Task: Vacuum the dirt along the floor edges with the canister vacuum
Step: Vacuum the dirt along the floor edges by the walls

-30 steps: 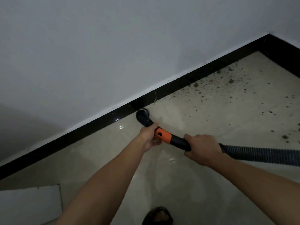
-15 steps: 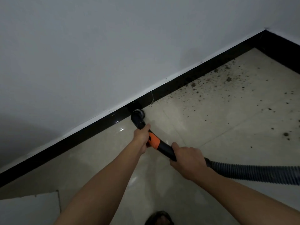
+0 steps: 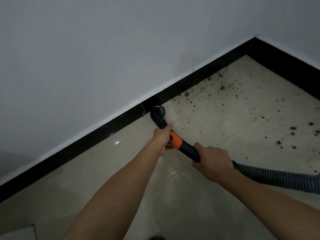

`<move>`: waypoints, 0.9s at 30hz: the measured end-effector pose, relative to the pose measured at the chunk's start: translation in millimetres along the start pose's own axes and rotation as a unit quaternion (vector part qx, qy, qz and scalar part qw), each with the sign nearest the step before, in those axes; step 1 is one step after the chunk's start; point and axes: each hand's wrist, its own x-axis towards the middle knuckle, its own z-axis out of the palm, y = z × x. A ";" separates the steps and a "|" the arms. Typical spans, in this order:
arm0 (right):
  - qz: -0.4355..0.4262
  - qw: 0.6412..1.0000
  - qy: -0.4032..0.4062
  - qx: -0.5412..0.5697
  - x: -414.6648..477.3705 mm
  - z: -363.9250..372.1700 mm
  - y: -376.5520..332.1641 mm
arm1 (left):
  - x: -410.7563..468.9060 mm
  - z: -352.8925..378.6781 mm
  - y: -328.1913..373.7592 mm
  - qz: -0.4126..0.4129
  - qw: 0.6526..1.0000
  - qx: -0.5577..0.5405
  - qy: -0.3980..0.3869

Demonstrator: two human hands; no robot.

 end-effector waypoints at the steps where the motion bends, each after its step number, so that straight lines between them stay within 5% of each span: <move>1: -0.021 1.000 -0.006 0.001 -3.1 1.4 -6.6 | -3.5 -12.5 -8.6 -0.006 1.000 -0.003 0.021; 6: -0.132 0.989 -0.062 0.013 -29.1 21.4 -54.5 | -44.0 -81.3 -68.5 -0.022 0.990 0.000 0.140; 11: -0.184 0.977 -0.103 0.021 -63.8 41.5 -75.8 | -76.2 -101.1 -104.8 -0.023 0.986 0.006 0.166; 27: 0.067 0.995 -0.065 0.037 -122.7 8.7 92.8 | -76.8 108.5 -61.6 -0.012 0.977 0.198 -0.079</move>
